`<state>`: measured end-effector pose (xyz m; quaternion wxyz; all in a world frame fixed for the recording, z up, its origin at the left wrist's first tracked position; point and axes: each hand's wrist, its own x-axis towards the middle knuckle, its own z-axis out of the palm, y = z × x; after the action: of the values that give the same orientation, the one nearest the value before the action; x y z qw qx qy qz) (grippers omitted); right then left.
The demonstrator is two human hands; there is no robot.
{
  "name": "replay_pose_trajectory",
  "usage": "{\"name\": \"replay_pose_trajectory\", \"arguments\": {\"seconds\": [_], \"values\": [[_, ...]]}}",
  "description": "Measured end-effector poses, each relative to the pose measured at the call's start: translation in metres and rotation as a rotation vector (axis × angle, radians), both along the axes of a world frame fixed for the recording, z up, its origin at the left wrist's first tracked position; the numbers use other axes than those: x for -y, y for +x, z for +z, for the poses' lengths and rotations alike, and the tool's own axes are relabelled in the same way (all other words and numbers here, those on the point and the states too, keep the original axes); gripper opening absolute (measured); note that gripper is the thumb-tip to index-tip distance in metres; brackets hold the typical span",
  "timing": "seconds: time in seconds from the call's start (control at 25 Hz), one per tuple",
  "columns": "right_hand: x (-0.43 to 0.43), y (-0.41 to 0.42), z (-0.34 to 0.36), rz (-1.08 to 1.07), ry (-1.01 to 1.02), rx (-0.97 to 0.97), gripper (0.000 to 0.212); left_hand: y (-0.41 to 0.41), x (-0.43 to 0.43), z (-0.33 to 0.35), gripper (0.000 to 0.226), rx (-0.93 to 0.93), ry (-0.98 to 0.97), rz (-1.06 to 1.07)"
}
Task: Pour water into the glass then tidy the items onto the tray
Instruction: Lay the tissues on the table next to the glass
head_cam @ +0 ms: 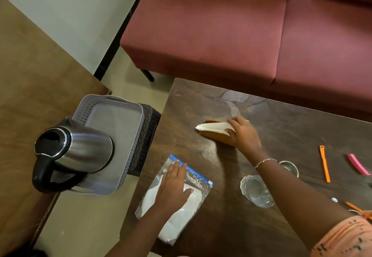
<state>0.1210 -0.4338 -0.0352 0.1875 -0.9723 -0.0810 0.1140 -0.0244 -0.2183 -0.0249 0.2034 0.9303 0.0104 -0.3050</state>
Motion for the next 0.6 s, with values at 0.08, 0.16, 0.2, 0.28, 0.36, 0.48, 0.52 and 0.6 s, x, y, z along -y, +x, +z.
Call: {"name": "replay_pose_trajectory", "arguments": {"seconds": [0.08,0.16,0.2,0.28,0.36,0.48,0.52,0.6], "values": [[-0.002,0.004,0.001,0.036,-0.047,-0.084,0.059,-0.005,-0.006,-0.003,0.073,-0.006,0.035,-0.006],[-0.008,0.009,0.0,0.097,-0.148,-0.19,0.078,-0.009,-0.01,-0.006,0.074,-0.017,0.049,-0.005],[-0.013,0.01,-0.003,0.111,-0.192,-0.216,0.08,-0.011,-0.011,-0.009,0.074,-0.023,0.053,-0.01],[-0.02,0.009,-0.009,0.103,-0.242,-0.198,0.069,-0.015,-0.014,-0.014,0.074,-0.039,0.071,-0.026],[-0.025,0.005,-0.013,0.068,-0.246,-0.127,0.047,-0.02,-0.016,-0.019,0.073,-0.051,0.098,-0.008],[-0.026,-0.004,-0.012,0.027,-0.192,-0.116,0.038,-0.024,-0.025,-0.025,0.069,-0.008,0.188,0.173],[-0.026,-0.009,-0.01,0.016,-0.167,-0.123,0.039,-0.023,-0.03,-0.026,0.068,0.003,0.221,0.272],[-0.026,-0.019,-0.007,0.008,-0.13,-0.125,0.041,-0.021,-0.044,-0.03,0.067,-0.051,0.275,0.404]]}}
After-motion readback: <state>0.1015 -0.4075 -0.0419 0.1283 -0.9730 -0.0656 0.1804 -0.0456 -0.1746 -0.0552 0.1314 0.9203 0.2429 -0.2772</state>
